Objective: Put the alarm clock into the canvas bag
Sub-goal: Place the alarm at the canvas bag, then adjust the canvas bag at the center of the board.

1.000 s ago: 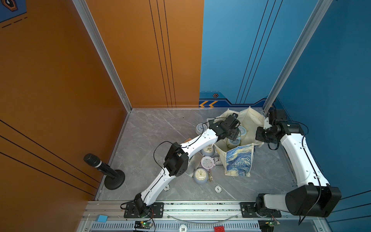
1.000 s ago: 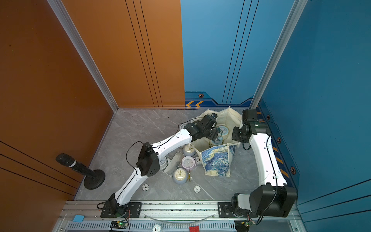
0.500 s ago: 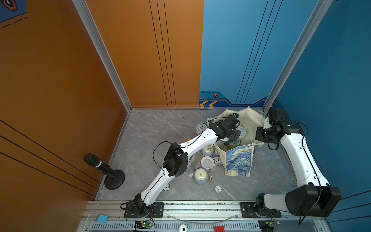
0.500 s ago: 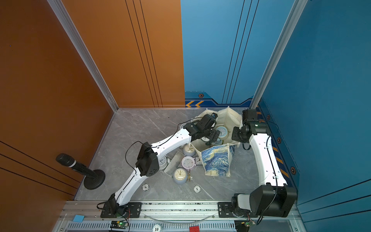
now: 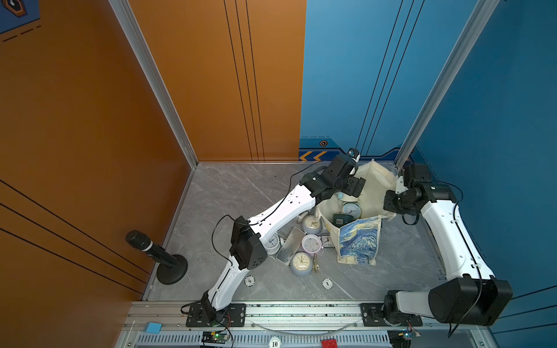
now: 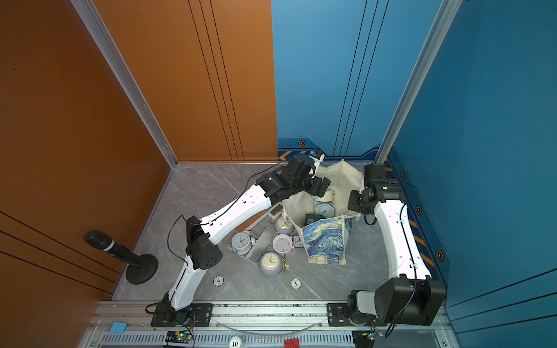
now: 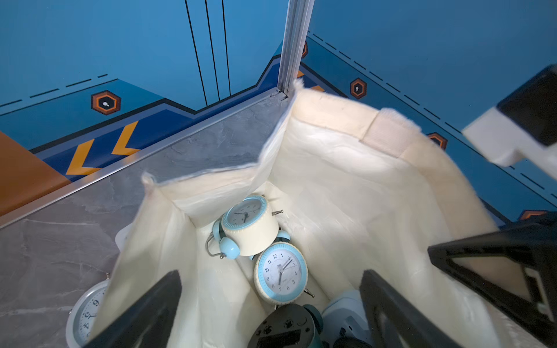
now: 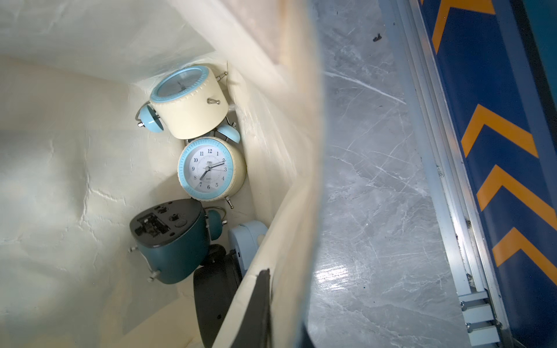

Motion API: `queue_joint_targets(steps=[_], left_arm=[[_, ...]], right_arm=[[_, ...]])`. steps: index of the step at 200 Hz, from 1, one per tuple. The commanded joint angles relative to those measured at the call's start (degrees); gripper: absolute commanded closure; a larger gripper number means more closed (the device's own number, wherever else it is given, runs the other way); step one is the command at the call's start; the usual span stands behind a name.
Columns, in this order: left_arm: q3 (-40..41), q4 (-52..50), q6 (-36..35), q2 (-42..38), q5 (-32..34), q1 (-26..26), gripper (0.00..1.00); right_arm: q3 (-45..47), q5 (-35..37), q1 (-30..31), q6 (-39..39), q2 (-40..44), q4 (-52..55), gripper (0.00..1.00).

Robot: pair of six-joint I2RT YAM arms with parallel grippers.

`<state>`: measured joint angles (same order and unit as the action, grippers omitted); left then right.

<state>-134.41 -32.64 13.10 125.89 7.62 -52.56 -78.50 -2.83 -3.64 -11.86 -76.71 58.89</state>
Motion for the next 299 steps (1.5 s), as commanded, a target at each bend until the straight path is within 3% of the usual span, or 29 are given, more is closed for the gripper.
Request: queue_joint_targets(steps=[1, 114, 153, 166, 192, 221, 242, 268, 299], left_arm=[[1.8, -3.0, -1.3, -3.1, -0.4, -0.3, 0.06], [19.8, -9.1, 1.3, -20.2, 3.2, 4.4, 0.07], [23.5, -12.3, 5.2, -20.5, -4.1, 6.6, 0.13], [24.5, -12.4, 6.6, -19.5, -8.2, 7.3, 0.31], [25.8, -12.2, 7.8, -17.3, -12.9, 7.6, 0.47], [27.0, -12.2, 8.3, -17.4, -13.8, 8.6, 0.75], [28.9, -12.3, 8.2, -19.4, -13.8, 10.3, 0.89], [32.9, -12.3, 8.1, -23.5, -13.8, 13.4, 1.00], [38.3, -12.3, 7.6, -29.1, -13.7, 17.5, 1.00]], right_arm=[[0.9, 0.0, 0.6, 0.4, 0.8, 0.6, 0.91], [1.0, 0.2, 0.6, 0.4, 1.2, 0.6, 0.91], [1.0, 0.0, 0.6, 0.4, 0.9, 0.6, 0.91], [0.9, -0.1, 0.6, 0.4, 0.8, 0.6, 0.91], [0.8, -1.5, 1.2, 0.2, 0.8, 0.3, 0.92], [1.7, -1.3, 3.6, -1.0, 1.3, -1.3, 0.94], [1.4, -1.2, 6.4, -1.9, 0.2, -1.3, 0.94], [0.9, -0.7, 10.4, -4.0, -1.0, -2.5, 0.95], [-0.1, -0.5, 15.9, -6.5, -3.1, -4.2, 0.96]])
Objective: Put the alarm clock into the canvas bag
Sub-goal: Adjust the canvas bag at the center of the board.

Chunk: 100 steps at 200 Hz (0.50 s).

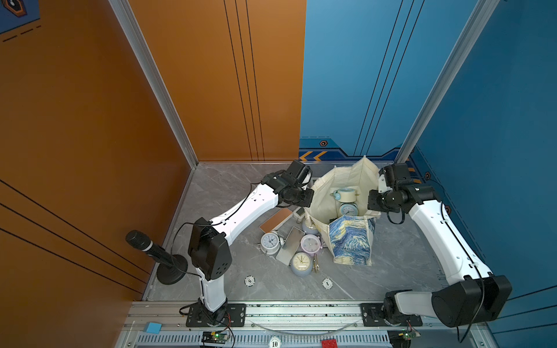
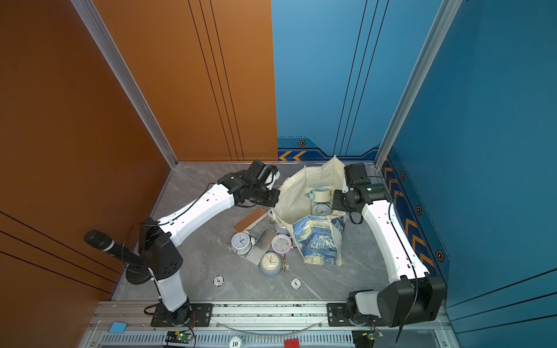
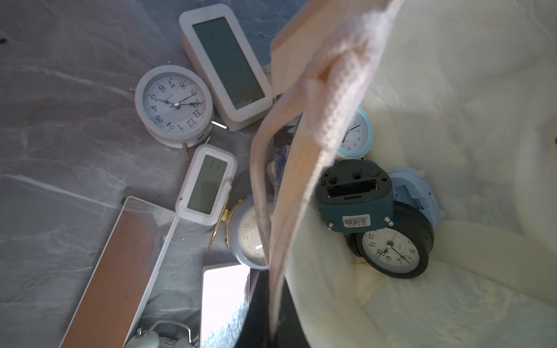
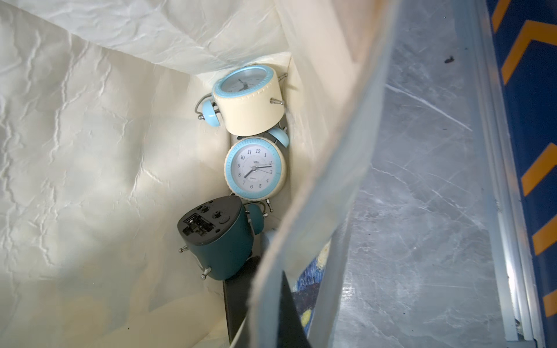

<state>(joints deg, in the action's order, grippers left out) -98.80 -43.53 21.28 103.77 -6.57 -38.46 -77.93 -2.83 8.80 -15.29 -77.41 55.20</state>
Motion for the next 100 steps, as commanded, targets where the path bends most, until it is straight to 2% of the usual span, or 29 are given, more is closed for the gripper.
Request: queue_joint_targets(steps=[1, 63, 100], left_arm=[[2.9, -1.4, -0.6, -7.2, 0.5, 3.6, 1.00], [11.9, -1.4, -1.1, -17.9, 0.7, 12.0, 1.00], [11.9, -1.6, -0.9, -20.2, -1.1, 12.9, 1.00]], right_arm=[[-0.7, -0.4, 3.6, -3.1, -2.5, -0.6, 0.96], [-1.3, 0.3, 12.1, -6.4, -8.1, -5.2, 0.96], [-2.8, -0.2, 14.9, -6.9, -9.8, -6.2, 0.96]])
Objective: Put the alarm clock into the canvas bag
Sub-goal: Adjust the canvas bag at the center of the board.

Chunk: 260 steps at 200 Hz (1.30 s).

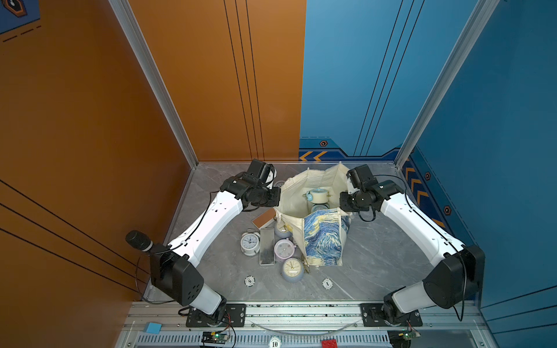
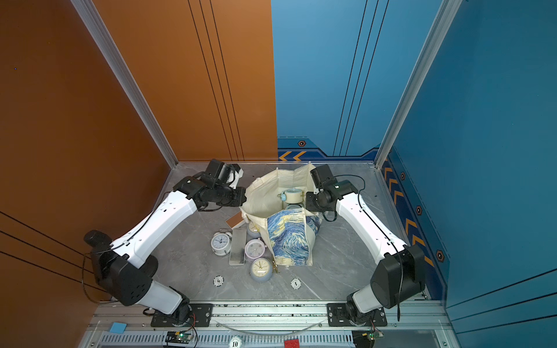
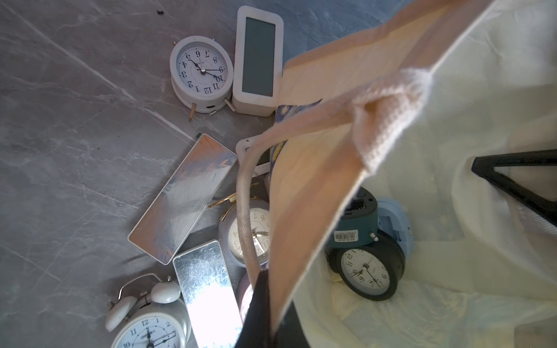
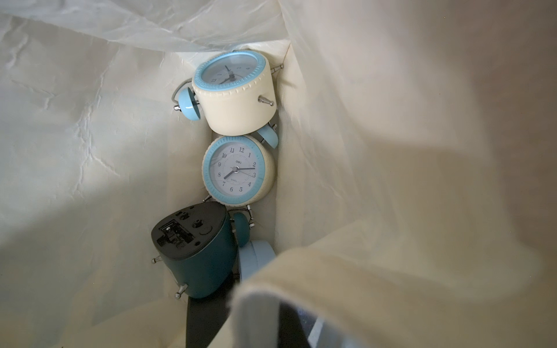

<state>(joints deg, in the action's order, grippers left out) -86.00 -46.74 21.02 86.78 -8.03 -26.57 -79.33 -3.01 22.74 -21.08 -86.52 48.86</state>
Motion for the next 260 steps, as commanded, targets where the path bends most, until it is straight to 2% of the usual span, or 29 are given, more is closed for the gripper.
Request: queue_joint_targets(steps=[1, 35, 104, 154, 214, 260], left_arm=[[-1.0, 1.6, -0.7, -3.1, 0.3, 0.9, 1.00], [-5.8, 1.8, -0.9, 0.8, -3.4, -4.3, 1.00], [-21.6, 5.5, 1.9, 14.9, -5.8, -15.6, 1.00], [-33.2, 5.6, 1.8, 24.7, -6.4, -19.4, 1.00], [-36.1, 5.6, 1.6, 25.8, -5.5, -21.7, 0.99], [-36.6, 9.0, 2.2, 26.4, -7.5, -22.2, 1.00]], right_arm=[[-1.5, 0.1, 1.0, -1.0, -0.6, 0.2, 0.96], [-0.7, 4.5, -3.3, 0.8, 4.1, 4.3, 0.96], [3.7, 5.7, -20.0, 6.5, 13.0, 10.4, 0.96], [4.5, 6.2, -26.8, 8.3, 14.5, 10.7, 0.96], [3.6, 6.8, -28.8, 8.3, 12.9, 10.4, 0.96], [3.9, 10.8, -29.6, 7.6, 14.7, 10.0, 0.98]])
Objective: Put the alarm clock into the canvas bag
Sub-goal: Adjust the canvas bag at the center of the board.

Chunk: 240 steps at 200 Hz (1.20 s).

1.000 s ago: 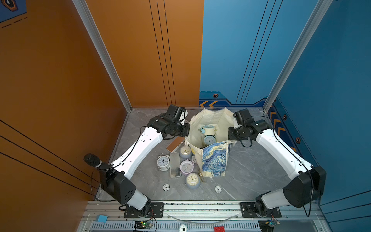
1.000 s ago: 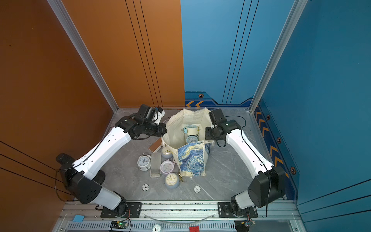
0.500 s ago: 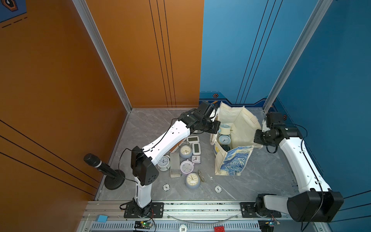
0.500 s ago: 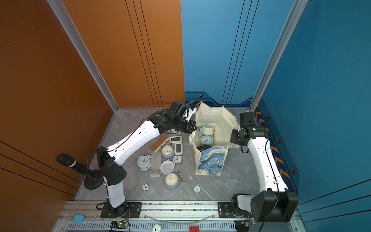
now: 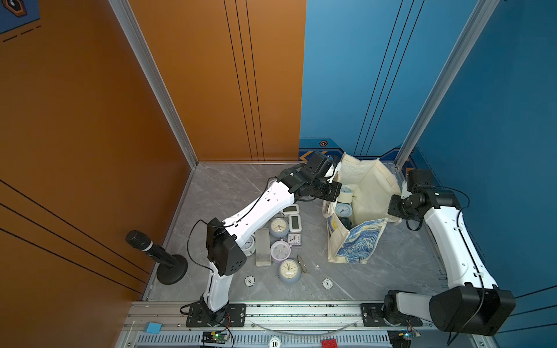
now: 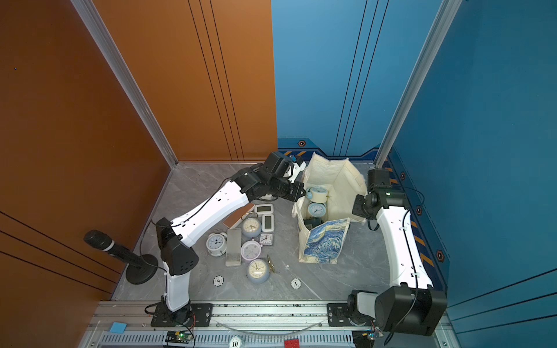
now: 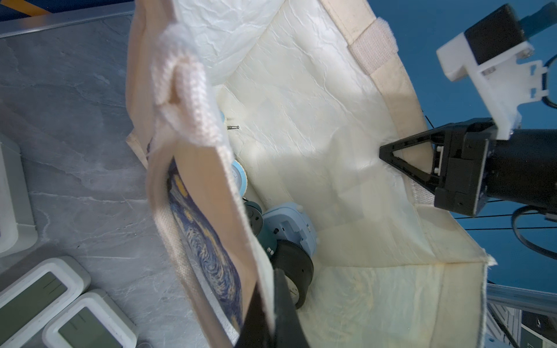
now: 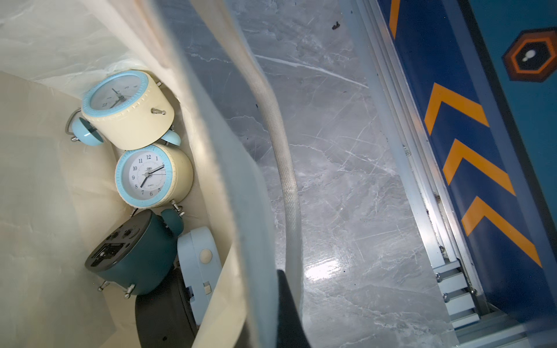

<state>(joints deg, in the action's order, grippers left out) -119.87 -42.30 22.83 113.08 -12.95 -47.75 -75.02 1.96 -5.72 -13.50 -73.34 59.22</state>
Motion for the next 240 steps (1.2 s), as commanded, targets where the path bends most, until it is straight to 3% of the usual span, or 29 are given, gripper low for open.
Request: queue_joint_targets(steps=[1, 56, 87, 145, 194, 240], left_arm=[[-2.8, 4.7, 0.4, 0.2, -2.7, -1.0, 1.00], [-8.7, 6.9, 1.5, 6.2, -6.1, -2.9, 1.00], [-10.3, 6.9, 1.0, 6.7, -5.1, -2.7, 1.00], [-3.0, 6.9, -1.5, -1.3, 1.9, -0.4, 1.00], [4.4, 6.9, -1.9, -8.6, 11.7, 1.0, 1.00], [9.8, 8.5, -1.6, -13.7, 18.3, 0.2, 1.00]], right_arm=[[-0.4, 5.9, -1.2, 0.0, 1.7, -0.4, 0.98], [0.0, 11.0, -3.8, -1.4, 9.2, -2.2, 0.99], [0.0, 7.6, -3.8, -1.8, 8.5, -2.2, 0.99], [-1.0, -0.5, 1.2, -3.1, 3.2, -5.5, 0.99], [-5.6, 0.7, 9.3, -2.8, -1.8, -7.4, 0.99], [-5.8, 0.6, 10.6, -1.8, -1.1, -7.5, 0.99]])
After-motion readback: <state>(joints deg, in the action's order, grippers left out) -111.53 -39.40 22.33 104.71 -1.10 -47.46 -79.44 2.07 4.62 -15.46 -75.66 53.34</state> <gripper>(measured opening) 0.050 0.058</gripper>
